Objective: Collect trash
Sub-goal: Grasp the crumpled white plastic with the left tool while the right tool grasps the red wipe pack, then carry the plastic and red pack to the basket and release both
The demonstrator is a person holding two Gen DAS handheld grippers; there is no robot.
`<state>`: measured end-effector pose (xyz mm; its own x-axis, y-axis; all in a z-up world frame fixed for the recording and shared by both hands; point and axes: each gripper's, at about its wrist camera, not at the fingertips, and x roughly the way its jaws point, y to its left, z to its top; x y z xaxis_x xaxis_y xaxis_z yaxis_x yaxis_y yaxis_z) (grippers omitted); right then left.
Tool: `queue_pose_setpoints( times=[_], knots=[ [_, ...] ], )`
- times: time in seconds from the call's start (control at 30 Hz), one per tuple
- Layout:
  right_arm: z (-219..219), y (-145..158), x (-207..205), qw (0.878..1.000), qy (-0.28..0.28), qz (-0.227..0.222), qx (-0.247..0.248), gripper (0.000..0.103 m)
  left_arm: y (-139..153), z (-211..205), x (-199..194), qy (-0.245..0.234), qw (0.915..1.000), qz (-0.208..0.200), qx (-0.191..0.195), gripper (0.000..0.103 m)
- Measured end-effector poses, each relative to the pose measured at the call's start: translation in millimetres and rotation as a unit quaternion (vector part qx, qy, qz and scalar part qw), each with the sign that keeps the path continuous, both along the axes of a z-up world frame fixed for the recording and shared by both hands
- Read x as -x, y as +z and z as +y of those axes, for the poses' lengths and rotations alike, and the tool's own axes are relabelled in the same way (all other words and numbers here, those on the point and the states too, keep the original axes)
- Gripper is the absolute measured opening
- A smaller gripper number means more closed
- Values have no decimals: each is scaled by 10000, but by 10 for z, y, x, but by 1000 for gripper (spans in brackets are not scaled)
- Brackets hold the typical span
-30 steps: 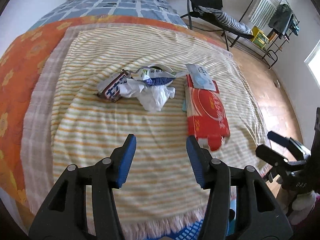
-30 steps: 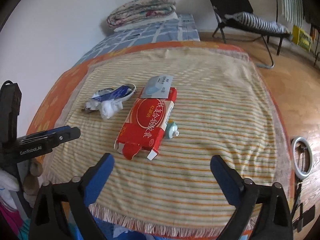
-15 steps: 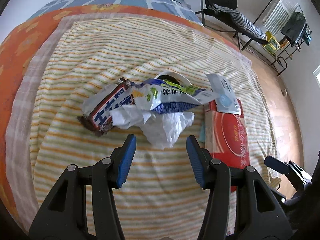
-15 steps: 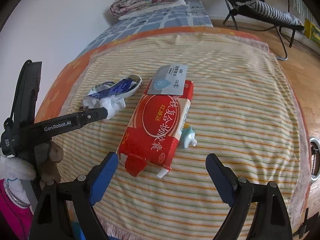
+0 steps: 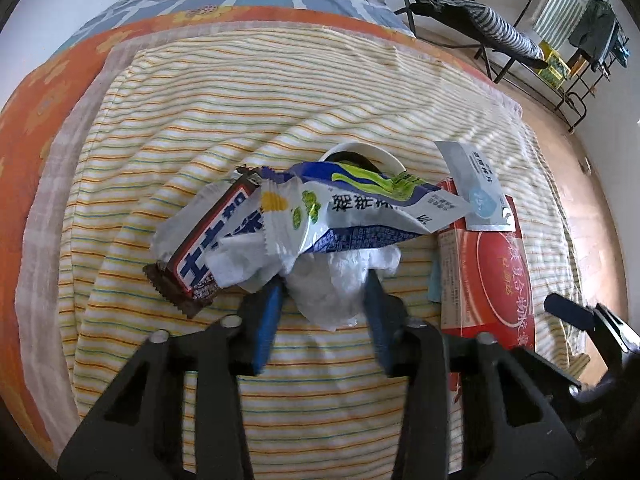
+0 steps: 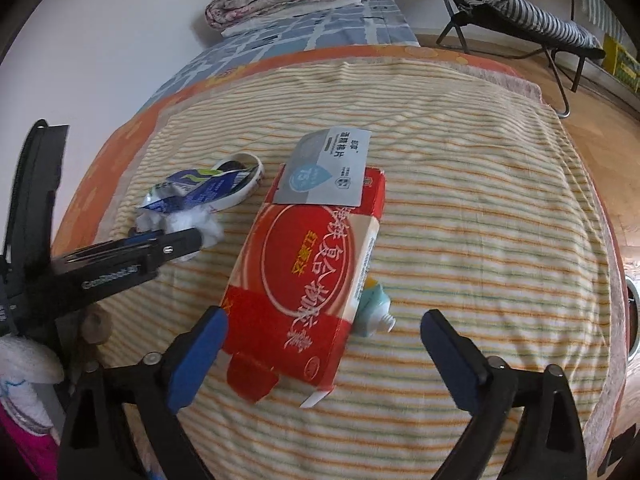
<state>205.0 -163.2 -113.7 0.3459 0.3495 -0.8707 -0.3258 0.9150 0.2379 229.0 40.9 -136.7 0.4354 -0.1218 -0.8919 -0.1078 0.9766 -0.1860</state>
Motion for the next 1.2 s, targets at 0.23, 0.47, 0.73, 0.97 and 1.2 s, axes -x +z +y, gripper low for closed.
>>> queue_pose_setpoints(
  times=[0.23, 0.47, 0.73, 0.97, 1.2],
  knots=[
    [68, -82, -111, 9998, -70, -51, 155, 99, 54, 154, 81, 14, 9998, -38, 173, 32],
    [275, -90, -217, 9990, -78, -166, 406, 101, 80, 270, 168, 17, 9998, -40, 175, 31],
    [580, -193, -254, 9927, 292, -379, 1103, 98, 124, 355, 270, 3, 9998, -45, 202, 30],
    [400, -125, -228, 9985, 268, -220, 431, 90, 211, 390, 370, -20, 9998, -127, 177, 30],
    [167, 110, -227, 9980, 169, 12, -614, 72, 291, 424, 463, -22, 9997, -199, 158, 30]
  ],
)
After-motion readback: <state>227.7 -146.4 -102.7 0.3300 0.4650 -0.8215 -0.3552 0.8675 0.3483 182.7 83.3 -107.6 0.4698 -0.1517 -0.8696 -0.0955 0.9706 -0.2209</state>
